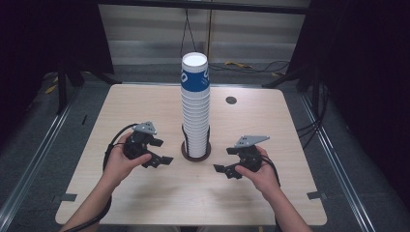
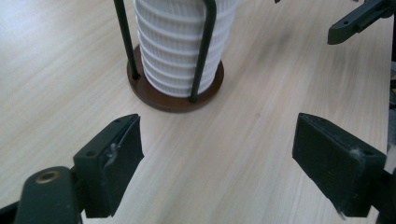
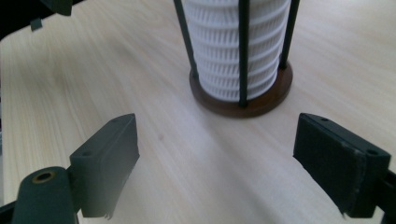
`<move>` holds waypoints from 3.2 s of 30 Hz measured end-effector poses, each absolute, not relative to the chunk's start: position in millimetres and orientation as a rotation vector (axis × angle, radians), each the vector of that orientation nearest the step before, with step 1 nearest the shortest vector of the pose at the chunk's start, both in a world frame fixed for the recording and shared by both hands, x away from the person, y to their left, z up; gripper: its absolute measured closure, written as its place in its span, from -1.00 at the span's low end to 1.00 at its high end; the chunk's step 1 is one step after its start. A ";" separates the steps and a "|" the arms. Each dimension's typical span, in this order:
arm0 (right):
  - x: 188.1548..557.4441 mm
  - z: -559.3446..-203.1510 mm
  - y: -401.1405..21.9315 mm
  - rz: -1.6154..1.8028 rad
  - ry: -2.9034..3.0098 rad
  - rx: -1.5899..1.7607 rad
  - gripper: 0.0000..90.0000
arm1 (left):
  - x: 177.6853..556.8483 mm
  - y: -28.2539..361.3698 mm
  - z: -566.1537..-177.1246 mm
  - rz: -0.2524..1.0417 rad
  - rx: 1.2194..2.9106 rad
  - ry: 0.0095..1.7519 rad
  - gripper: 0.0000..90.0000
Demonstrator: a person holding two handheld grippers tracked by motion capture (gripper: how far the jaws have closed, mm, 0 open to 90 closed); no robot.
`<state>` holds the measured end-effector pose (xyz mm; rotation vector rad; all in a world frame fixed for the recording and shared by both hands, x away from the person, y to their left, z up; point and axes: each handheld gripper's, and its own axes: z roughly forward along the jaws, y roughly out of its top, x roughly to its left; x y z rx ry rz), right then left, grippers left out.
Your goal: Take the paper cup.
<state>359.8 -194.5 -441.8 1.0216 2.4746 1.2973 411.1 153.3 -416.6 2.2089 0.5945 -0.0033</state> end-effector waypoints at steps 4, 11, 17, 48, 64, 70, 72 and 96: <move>366.3 -420.2 -188.9 1.282 2.472 0.960 -0.71 | 416.8 151.8 -393.2 0.009 2.210 0.577 -0.65; 377.6 -392.2 -178.9 1.291 2.457 0.904 -0.71 | 425.0 146.2 -350.5 0.045 2.235 0.541 -0.65; 386.8 -379.3 -173.2 1.325 2.440 0.889 -0.71 | 434.2 139.8 -312.9 0.069 2.252 0.515 -0.65; 409.7 -325.9 -156.1 1.420 2.370 0.841 -0.71 | 460.8 103.7 -234.9 0.078 2.166 0.449 -0.65; 416.1 -322.3 -149.9 1.441 2.358 0.835 -0.71 | 474.1 94.6 -229.7 0.075 2.074 0.463 -0.65; 419.0 -315.9 -146.5 1.453 2.344 0.830 -0.71 | 475.0 91.5 -225.4 0.069 2.054 0.442 -0.65; 419.8 -314.8 -146.4 1.451 2.340 0.828 -0.71 | 475.0 90.6 -224.2 0.073 2.053 0.442 -0.65; 436.8 -297.7 -123.6 1.445 2.297 0.823 -0.73 | 478.9 79.4 -221.2 0.111 2.089 0.437 -0.57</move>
